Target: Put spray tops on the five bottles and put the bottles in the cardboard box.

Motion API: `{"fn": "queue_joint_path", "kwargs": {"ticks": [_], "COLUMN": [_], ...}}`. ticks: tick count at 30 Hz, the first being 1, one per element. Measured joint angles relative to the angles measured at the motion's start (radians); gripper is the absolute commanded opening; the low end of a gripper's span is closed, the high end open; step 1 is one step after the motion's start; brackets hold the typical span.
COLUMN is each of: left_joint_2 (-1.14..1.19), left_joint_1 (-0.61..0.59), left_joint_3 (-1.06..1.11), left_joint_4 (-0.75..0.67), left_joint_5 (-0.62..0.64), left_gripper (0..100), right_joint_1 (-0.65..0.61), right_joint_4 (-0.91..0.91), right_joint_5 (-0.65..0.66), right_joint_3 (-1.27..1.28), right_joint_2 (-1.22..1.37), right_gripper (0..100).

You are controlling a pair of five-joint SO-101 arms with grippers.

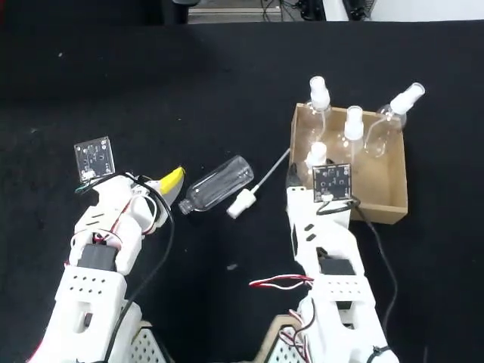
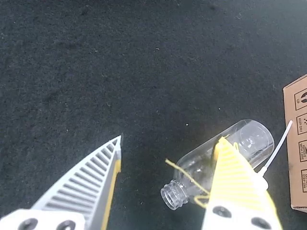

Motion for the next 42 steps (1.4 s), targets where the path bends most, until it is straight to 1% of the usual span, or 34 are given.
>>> {"fn": "queue_joint_path", "kwargs": {"ticks": [2, 6, 8, 11, 19, 42], "left_joint_2": [0.0, 0.0, 0.0, 0.0, 0.0, 0.0], "left_joint_1": [0.0, 0.0, 0.0, 0.0, 0.0, 0.0], "left_joint_3": [0.0, 0.0, 0.0, 0.0, 0.0, 0.0], "left_joint_4": [0.0, 0.0, 0.0, 0.0, 0.0, 0.0], "left_joint_5": [0.0, 0.0, 0.0, 0.0, 0.0, 0.0], "left_gripper": [29, 29, 29, 29, 29, 29], "right_joint_1": [0.0, 0.0, 0.0, 0.0, 0.0, 0.0], "right_joint_4": [0.0, 0.005, 0.005, 0.008, 0.008, 0.008], "right_joint_5": [0.0, 0.0, 0.0, 0.0, 0.0, 0.003], "right_joint_3": [0.0, 0.0, 0.0, 0.0, 0.0, 0.0], "right_joint_2": [0.0, 0.0, 0.0, 0.0, 0.0, 0.0], "right_gripper": [21.3, 35.2, 38.4, 38.1, 33.3, 33.6]}}
